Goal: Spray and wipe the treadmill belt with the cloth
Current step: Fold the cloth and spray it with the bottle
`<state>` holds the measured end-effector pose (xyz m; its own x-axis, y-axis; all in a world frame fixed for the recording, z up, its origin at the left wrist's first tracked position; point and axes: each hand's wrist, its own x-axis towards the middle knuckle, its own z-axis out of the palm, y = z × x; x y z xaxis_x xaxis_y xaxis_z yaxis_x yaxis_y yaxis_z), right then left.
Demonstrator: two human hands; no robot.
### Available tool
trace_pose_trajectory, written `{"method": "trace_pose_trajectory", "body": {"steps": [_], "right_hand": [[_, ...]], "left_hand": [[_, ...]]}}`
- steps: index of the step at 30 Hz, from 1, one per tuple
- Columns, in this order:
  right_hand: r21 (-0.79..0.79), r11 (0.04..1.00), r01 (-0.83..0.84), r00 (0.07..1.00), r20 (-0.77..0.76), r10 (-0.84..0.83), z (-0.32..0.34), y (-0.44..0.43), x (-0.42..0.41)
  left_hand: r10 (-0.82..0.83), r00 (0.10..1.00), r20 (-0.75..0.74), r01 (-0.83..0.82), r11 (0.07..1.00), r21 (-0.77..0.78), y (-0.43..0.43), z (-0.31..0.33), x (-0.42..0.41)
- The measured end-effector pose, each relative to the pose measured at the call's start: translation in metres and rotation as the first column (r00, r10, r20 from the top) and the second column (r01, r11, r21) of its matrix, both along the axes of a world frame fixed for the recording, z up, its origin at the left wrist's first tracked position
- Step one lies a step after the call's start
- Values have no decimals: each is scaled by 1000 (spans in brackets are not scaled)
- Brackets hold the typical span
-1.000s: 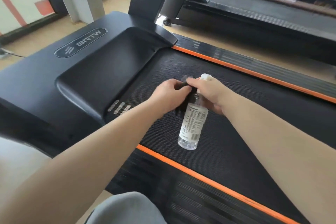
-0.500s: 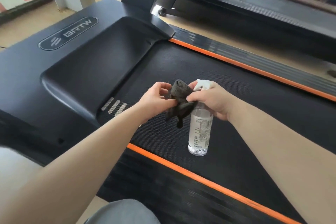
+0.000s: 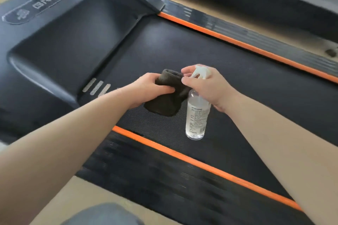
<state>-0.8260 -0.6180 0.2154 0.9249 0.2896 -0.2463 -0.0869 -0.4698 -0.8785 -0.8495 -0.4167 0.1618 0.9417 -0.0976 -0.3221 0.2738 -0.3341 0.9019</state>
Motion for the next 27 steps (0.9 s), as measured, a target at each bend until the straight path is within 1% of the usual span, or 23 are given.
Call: {"method": "trace_pose_trajectory", "body": {"steps": [2,5,6,9,12,15,17,18,19,20,22,24,25,27], "right_hand": [[19,1000,4,997,80,-5,-3,-6,2],[107,994,-11,990,139,-4,-7,-16,-2],[127,992,-16,990,142,-2,-5,-14,0],[216,974,-70,988,150,38,7,-7,-10],[286,954,-87,990,130,52,19,8,-17],[347,927,-141,989,81,120,37,30,-15],[434,893,-117,993,54,104,43,45,-12],[455,883,-117,993,33,115,41,56,-15],[479,872,-99,995,42,89,45,61,-11],[473,872,-129,991,31,130,43,73,-22],[464,866,-186,981,47,186,44,85,-31],[464,853,-238,971,87,224,49,100,-40],[466,849,-250,968,106,227,52,108,-46],[486,830,-274,962,146,232,49,127,-60]], "left_hand": [[149,988,-32,-150,987,-61,-10,-10,-5],[287,957,-40,-290,945,-153,-29,-16,-17],[316,948,-33,-317,936,-154,-31,-16,-15],[431,902,-8,-430,899,-80,-32,-9,-40],[482,876,7,-481,874,-64,-27,1,-58],[533,846,-2,-527,835,-160,-16,22,-61],[526,850,-3,-512,826,-235,-9,35,-59],[539,842,-16,-522,807,-276,-7,36,-71],[521,854,-8,-503,819,-276,-7,44,-68],[543,839,-26,-530,806,-263,-4,48,-86],[503,864,-14,-496,847,-193,6,60,-104],[389,921,40,-386,921,-52,22,73,-124],[334,940,74,-338,940,39,27,79,-133],[260,954,150,-285,942,178,40,78,-149]]}}
